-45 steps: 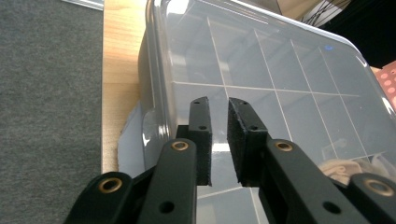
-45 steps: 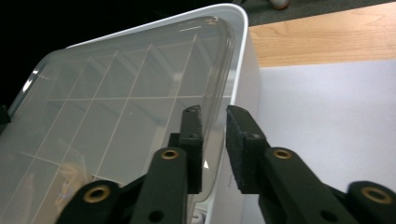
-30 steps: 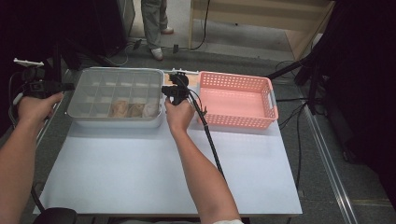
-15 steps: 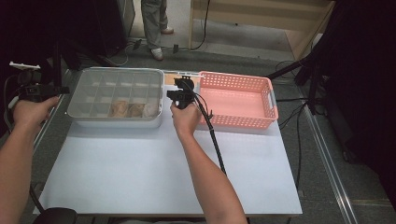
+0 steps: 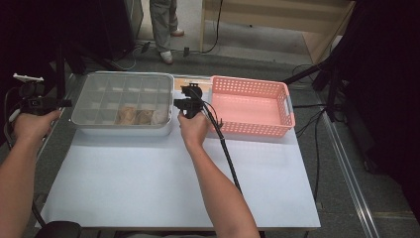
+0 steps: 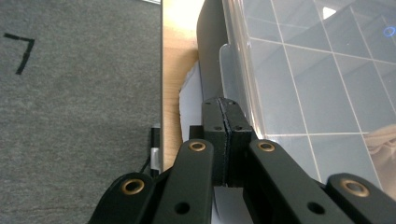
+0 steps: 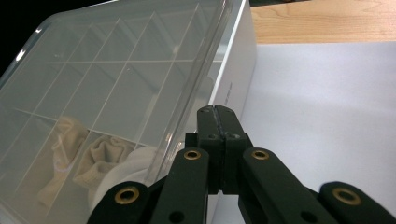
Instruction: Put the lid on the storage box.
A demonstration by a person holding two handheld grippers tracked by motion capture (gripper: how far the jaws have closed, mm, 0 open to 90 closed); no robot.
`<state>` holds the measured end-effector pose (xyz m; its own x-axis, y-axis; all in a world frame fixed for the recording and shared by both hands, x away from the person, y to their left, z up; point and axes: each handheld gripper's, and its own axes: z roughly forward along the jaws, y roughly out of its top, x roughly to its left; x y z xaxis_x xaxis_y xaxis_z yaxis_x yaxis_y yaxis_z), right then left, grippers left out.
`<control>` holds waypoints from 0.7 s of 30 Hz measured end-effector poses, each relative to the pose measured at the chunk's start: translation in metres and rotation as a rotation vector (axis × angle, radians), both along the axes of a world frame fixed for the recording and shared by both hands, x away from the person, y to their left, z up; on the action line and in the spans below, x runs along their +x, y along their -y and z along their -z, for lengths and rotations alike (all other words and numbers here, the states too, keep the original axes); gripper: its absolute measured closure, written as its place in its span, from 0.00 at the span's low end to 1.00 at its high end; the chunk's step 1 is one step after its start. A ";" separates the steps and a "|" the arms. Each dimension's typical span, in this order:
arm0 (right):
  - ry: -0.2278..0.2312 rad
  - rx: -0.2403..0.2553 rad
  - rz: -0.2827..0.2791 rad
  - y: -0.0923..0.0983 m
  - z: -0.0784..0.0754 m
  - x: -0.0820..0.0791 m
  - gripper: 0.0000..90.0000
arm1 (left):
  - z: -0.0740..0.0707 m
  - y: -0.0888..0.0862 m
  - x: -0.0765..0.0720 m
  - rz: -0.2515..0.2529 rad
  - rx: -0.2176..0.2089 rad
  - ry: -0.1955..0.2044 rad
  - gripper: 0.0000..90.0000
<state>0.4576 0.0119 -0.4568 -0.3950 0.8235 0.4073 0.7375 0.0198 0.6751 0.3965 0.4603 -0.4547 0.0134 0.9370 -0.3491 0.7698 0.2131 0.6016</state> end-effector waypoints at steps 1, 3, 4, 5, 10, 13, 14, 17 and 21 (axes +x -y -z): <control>0.003 -0.003 -0.001 0.000 0.000 0.000 1.00 | 0.000 0.001 0.001 -0.004 0.003 0.003 1.00; -0.001 -0.009 -0.003 -0.001 0.001 0.000 1.00 | 0.001 0.002 0.002 -0.004 0.001 0.008 1.00; 0.002 -0.007 -0.004 -0.001 0.002 0.000 1.00 | 0.001 0.003 0.003 -0.012 -0.007 0.011 1.00; -0.002 -0.006 -0.001 -0.001 0.002 0.000 1.00 | 0.001 0.003 0.003 -0.010 -0.005 0.006 1.00; -0.006 -0.017 -0.003 -0.002 0.005 0.001 1.00 | 0.002 0.003 0.004 -0.021 -0.013 0.008 1.00; -0.004 -0.013 0.002 -0.003 0.006 0.002 1.00 | 0.003 0.003 0.004 -0.027 -0.015 0.011 1.00; -0.004 -0.013 0.002 -0.003 0.006 0.002 1.00 | 0.003 0.003 0.005 -0.027 -0.013 0.011 1.00; -0.005 -0.013 -0.002 -0.002 0.005 0.001 1.00 | 0.003 0.003 0.005 -0.023 -0.016 0.010 1.00; -0.002 -0.013 -0.002 -0.003 0.004 -0.003 1.00 | 0.003 0.002 0.005 -0.019 -0.019 0.000 1.00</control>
